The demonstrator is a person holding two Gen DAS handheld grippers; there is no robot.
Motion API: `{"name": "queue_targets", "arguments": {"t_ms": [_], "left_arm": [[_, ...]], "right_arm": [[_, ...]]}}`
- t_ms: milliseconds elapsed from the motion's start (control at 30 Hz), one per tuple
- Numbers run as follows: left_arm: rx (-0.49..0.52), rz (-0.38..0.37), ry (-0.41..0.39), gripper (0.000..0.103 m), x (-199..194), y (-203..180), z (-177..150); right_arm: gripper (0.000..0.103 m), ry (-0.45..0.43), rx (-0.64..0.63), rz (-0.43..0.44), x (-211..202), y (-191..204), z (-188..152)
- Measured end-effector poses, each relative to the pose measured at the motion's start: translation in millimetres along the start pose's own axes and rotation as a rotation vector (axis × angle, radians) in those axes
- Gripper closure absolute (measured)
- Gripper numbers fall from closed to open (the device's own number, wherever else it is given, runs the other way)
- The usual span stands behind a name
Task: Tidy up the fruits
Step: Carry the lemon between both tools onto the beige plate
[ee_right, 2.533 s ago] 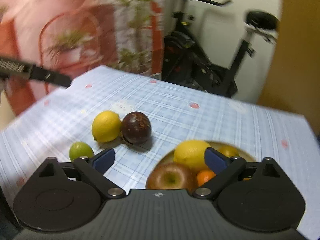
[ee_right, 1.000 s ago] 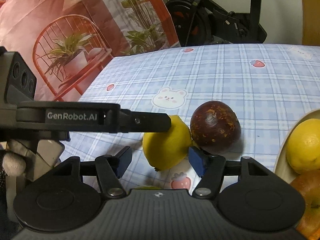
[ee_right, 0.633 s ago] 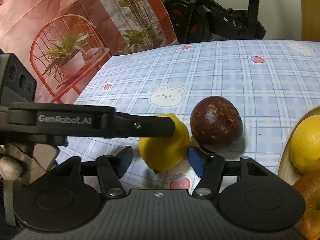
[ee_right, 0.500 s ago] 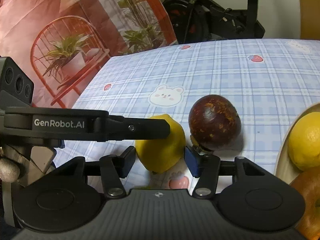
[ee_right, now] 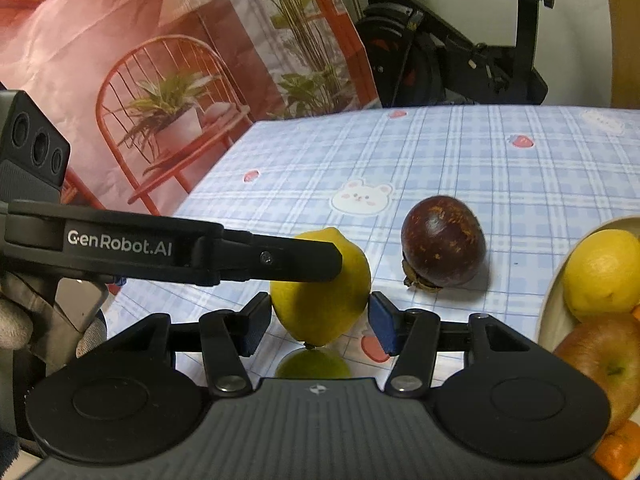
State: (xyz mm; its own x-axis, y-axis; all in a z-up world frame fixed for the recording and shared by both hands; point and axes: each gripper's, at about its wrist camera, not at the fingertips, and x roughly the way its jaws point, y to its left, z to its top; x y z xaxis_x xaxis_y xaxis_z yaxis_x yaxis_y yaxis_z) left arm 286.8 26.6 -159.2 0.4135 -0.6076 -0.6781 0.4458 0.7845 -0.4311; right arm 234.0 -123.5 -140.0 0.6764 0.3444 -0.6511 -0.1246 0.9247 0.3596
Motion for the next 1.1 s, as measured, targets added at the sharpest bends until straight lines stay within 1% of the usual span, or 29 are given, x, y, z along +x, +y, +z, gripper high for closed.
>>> {"name": "queue_targets", "arguments": {"t_ms": [167, 333, 533, 767, 933, 1100], "left_arm": [[0.052, -0.001, 0.006, 0.050, -0.4, -29.5, 4.1], [0.121, -0.012, 0.022, 0.050, 10.7, -70.6, 9.2], [0.212, -0.039, 0.059, 0.050, 38.0, -127.5, 11.1], [0.286, -0.064, 0.092, 0.050, 78.6, -179.9, 0.2], [0.310, -0.053, 0.148, 0.049, 110.1, -199.2, -4.0], [0.316, -0.038, 0.177, 0.049, 128.2, -201.9, -6.9]], "right_arm": [[0.047, -0.048, 0.024, 0.004, -24.7, -8.9, -1.4], [0.047, -0.100, 0.071, -0.011, -57.1, -32.1, -7.8], [0.047, -0.170, 0.141, -0.050, -100.4, -71.2, -19.7], [0.047, -0.219, 0.241, -0.095, -140.7, -124.2, -40.8], [0.047, -0.223, 0.318, -0.119, -149.3, -153.9, -49.7], [0.047, -0.221, 0.376, -0.115, -147.7, -173.7, -57.4]]}}
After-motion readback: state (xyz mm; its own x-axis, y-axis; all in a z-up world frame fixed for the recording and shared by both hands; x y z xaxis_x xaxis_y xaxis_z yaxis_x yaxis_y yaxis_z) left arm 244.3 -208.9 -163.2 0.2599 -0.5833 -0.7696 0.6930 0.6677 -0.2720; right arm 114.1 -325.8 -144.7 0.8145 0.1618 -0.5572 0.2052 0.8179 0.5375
